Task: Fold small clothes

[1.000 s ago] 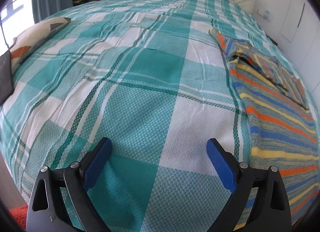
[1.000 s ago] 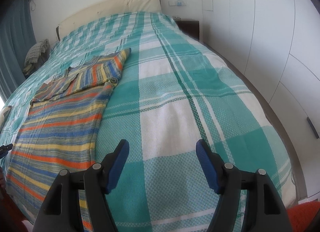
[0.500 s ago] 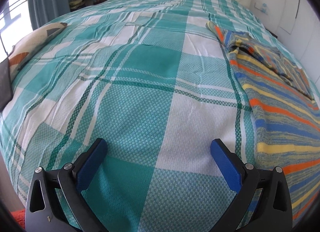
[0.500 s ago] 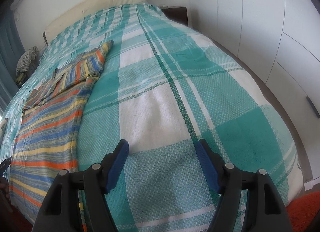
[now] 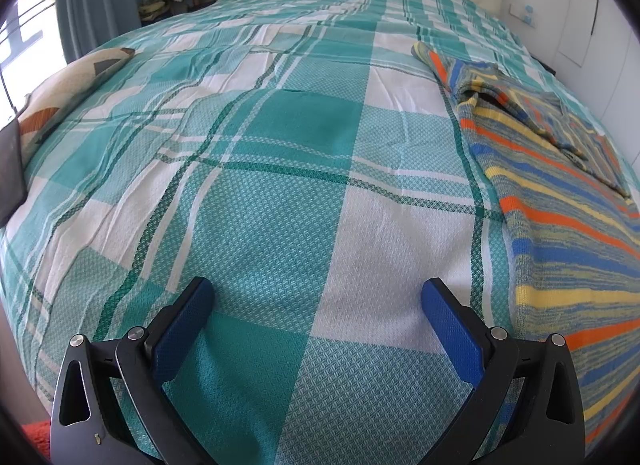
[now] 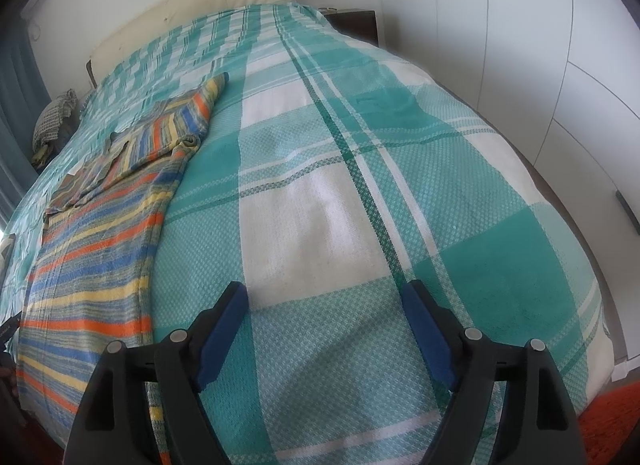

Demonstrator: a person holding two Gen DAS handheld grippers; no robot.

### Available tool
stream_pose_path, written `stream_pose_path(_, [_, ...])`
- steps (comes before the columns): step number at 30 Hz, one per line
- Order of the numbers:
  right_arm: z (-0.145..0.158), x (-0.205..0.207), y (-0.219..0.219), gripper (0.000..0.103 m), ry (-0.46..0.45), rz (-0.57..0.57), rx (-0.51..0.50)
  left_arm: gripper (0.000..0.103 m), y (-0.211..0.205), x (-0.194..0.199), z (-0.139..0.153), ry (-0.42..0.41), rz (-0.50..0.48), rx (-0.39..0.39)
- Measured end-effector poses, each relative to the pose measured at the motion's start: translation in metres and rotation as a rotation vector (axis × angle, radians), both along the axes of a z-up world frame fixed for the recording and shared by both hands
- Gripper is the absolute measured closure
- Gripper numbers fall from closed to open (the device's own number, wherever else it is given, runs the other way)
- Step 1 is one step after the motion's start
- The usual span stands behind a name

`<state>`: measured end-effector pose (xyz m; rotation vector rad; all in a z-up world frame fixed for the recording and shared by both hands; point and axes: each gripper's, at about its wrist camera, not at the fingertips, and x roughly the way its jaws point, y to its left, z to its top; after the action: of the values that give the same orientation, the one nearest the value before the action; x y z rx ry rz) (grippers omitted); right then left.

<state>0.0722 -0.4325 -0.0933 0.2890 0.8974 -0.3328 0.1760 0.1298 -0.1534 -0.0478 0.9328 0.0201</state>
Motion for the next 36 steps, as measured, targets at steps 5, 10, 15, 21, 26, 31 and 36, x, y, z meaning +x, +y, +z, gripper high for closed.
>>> stream_pose_path(5, [-0.0004, 0.0002, 0.0013, 0.021, 0.003, 0.004, -0.007, 0.000, -0.0002, -0.0001, -0.0001, 0.000, 0.000, 0.000])
stream_pose_path(10, [-0.0003, 0.0002, 0.0016, 0.021, 0.003, 0.004, -0.007, 0.000, -0.0002, -0.0002, 0.0000, 0.000, 0.000, 0.000])
stream_pose_path(15, [-0.0003, 0.0001, 0.0016, 0.020, 0.003, 0.004, -0.008, 0.000, -0.0003, -0.0004, 0.0000, -0.001, 0.000, 0.000])
stream_pose_path(21, [-0.0004, 0.0000, 0.0025, 0.020, 0.003, 0.004, -0.009, 0.000, -0.0006, -0.0006, 0.0000, -0.002, 0.000, 0.001])
stream_pose_path(26, [-0.0004, 0.0000, 0.0027, 0.020, 0.003, 0.004, -0.010, 0.000, -0.0006, -0.0008, -0.0001, -0.002, 0.000, 0.001])
stream_pose_path(31, [-0.0004, 0.0001, 0.0028, 0.019, 0.004, 0.005, -0.011, 0.000, -0.0007, -0.0010, -0.0002, -0.002, 0.000, 0.001])
stream_pose_path(36, [-0.0008, 0.0002, 0.0036, 0.019, 0.004, 0.005, -0.011, 0.000, -0.0008, -0.0011, -0.0004, -0.002, 0.000, 0.001])
